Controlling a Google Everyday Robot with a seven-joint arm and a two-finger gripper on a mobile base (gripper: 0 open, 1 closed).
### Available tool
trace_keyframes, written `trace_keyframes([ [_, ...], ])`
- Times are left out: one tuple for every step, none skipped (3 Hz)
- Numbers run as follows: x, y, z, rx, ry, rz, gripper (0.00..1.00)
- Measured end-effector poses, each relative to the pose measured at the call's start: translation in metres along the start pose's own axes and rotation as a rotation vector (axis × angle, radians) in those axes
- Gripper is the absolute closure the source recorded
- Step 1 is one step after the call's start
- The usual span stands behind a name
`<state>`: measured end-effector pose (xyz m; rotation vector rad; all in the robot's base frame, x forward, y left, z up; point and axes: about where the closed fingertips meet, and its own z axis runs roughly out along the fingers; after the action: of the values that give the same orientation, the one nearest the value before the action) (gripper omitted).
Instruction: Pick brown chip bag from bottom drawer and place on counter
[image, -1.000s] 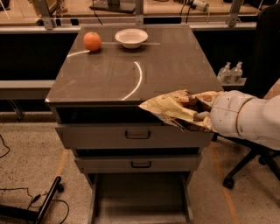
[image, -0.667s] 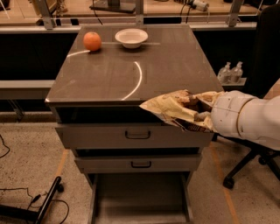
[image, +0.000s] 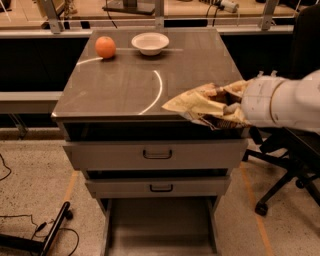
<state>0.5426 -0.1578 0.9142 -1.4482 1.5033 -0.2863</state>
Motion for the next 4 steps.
trace_keyframes([
  [0.021,-0.037,0.035,-0.081,0.017,-0.083,1.00],
  [0.032,-0.070,0.069,-0.143,0.012,-0.138,1.00],
  [0.045,-0.097,0.108,-0.170,-0.025,-0.167,1.00],
  [0.056,-0.122,0.146,-0.169,-0.077,-0.172,1.00],
])
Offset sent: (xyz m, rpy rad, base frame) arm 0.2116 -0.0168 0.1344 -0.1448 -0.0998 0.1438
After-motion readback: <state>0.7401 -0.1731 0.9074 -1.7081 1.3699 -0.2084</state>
